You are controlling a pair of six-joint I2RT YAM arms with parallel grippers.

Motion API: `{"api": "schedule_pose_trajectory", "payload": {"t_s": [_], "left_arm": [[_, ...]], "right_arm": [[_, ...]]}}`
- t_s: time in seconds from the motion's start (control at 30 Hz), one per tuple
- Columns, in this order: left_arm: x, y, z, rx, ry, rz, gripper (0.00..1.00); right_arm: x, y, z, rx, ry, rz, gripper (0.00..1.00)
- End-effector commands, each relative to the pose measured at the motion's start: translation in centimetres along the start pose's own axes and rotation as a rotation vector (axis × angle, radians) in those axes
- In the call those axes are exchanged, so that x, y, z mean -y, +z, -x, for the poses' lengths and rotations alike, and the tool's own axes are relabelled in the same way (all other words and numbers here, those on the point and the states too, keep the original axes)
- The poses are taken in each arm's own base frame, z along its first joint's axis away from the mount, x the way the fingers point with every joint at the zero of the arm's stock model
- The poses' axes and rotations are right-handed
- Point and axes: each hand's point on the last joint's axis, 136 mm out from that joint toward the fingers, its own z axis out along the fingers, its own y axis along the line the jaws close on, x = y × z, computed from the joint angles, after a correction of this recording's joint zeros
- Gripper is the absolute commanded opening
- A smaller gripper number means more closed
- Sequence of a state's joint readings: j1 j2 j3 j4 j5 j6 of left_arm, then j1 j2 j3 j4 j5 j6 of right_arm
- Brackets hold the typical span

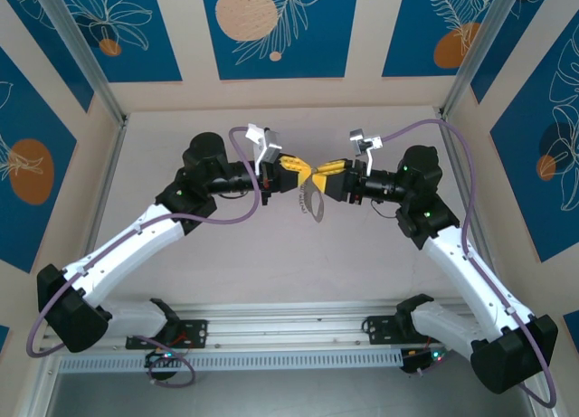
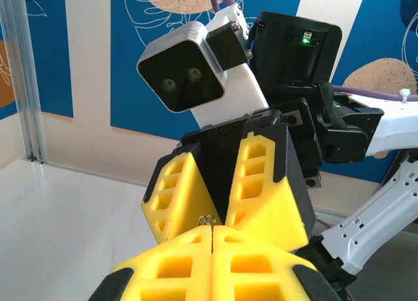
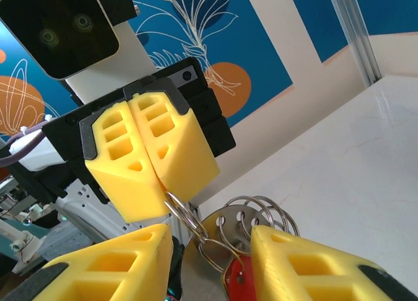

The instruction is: Put the keys on the keyring

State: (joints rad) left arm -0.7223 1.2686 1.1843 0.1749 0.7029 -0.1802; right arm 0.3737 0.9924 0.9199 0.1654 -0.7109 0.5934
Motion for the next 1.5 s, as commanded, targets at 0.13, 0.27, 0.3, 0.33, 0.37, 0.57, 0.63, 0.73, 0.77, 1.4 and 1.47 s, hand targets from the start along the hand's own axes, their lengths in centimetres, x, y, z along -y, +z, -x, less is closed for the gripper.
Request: {"api": "schedule_pose_trajectory", "payload": {"t_s": [0.13,0.27,0.3,0.33,0.37,0.57,0.63,0.73,0.77,1.4,1.47], "left_arm": [[1.5,-0.3,1.3,0.036,0.048,-0.041,0.00],[1.5,-0.2,1.2,0.035,0.045,-0.043,0.00],[1.4,-0.2,1.2,0.034,0.042,-0.041,0.00],[1.4,-0.2,1.2,0.035,0.043,-0.042,0.00],[1.5,-0.2,1.1,0.033,0.040,-0.045,0.00],[1.4,-0.1,1.1,0.034,0.037,-0.047,0.00],[1.4,0.0,1.1,0.033,0.036,-0.048,0.00],[1.4,0.1,1.1,0.031,0.033,-0.051,0.00],[1.4,0.1,1.1,0.031,0.032,-0.051,0.00],[1.6,0.7,0.9,0.019,0.023,-0.067,0.00],[1.6,0.7,0.9,0.019,0.023,-0.066,0.00]], "right_arm": [[-0.7,0.1,0.7,0.009,-0.036,0.018,0.21],[-1.0,0.0,0.9,0.014,-0.044,0.019,0.19],[-1.1,0.0,0.9,0.015,-0.046,0.021,0.19],[-1.1,0.0,1.0,0.015,-0.046,0.022,0.19],[-1.1,0.0,1.0,0.015,-0.046,0.022,0.21],[-1.2,0.0,1.3,0.022,-0.052,0.021,0.26],[-1.2,0.0,1.3,0.023,-0.054,0.021,0.26],[-1.3,0.0,1.4,0.025,-0.060,0.021,0.27],[-1.3,0.0,1.4,0.026,-0.062,0.022,0.29],[-1.8,-0.1,1.7,0.027,-0.075,0.032,0.00],[-1.8,-0.2,1.7,0.027,-0.077,0.030,0.00]]}}
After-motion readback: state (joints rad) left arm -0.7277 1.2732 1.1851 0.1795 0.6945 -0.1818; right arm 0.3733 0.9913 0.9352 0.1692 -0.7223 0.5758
